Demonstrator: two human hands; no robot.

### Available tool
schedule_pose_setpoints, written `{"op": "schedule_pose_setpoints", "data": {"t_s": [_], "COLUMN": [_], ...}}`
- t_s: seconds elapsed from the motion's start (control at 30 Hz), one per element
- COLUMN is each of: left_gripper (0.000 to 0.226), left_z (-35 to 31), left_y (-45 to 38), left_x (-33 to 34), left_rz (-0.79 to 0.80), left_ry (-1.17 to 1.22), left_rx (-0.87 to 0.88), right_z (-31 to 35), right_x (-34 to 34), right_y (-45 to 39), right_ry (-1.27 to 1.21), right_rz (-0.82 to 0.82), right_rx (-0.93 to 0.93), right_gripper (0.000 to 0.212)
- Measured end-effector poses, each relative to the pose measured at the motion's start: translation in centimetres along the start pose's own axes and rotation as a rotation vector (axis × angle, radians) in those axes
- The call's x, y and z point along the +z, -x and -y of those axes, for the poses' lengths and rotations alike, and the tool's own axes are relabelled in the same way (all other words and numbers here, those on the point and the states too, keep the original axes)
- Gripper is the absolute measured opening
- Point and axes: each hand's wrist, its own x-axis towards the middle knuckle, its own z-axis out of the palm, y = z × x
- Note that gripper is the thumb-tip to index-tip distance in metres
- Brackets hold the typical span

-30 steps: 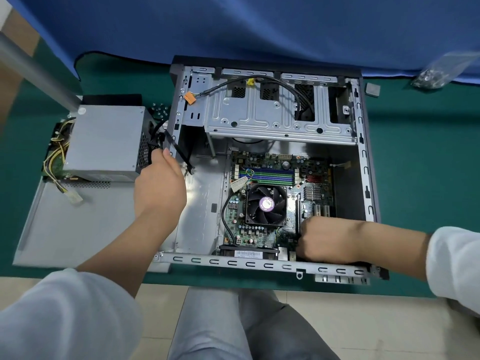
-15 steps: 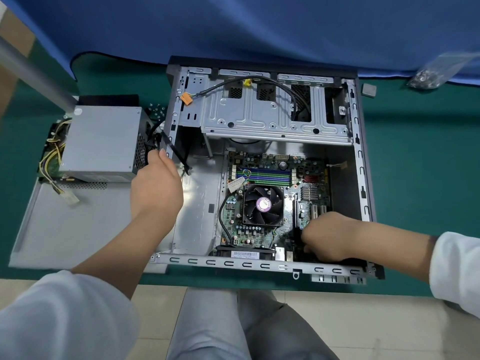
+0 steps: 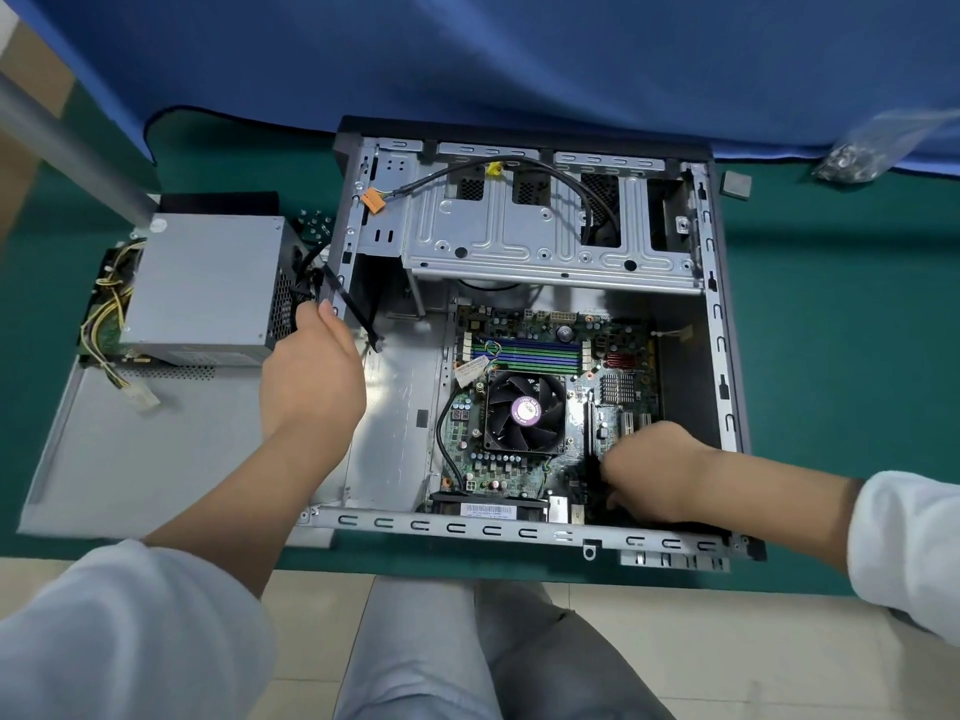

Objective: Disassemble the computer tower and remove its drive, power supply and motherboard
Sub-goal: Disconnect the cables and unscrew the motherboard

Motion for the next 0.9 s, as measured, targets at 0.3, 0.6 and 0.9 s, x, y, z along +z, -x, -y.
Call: {"op": "schedule_pose_setpoints", "data": {"t_s": [0.3,0.6,0.9], "left_gripper": [0.038,0.036,0.036], "left_z": [-0.1,0.0,0.0], "left_y": [0.0,0.0,0.0], "left_x": [-0.1,0.0,-0.2], "left_rz": [-0.010,0.000,0.003], "left_ry": [-0.007,-0.003,-0.006], "left_rx": [0.009,0.016,0.018], "right_z": [-0.2,-0.6,0.2], "right_x": [0.0,0.1,0.3], "right_y": [0.4,0.3,-0.3], "right_ry": [0.017,0.252,-0.478], "right_rz": [-0.027,-0.212,0.148], "right_rx": [-0.130,-0.230,0.177], "right_gripper": [0.021,0.019,0.046]}}
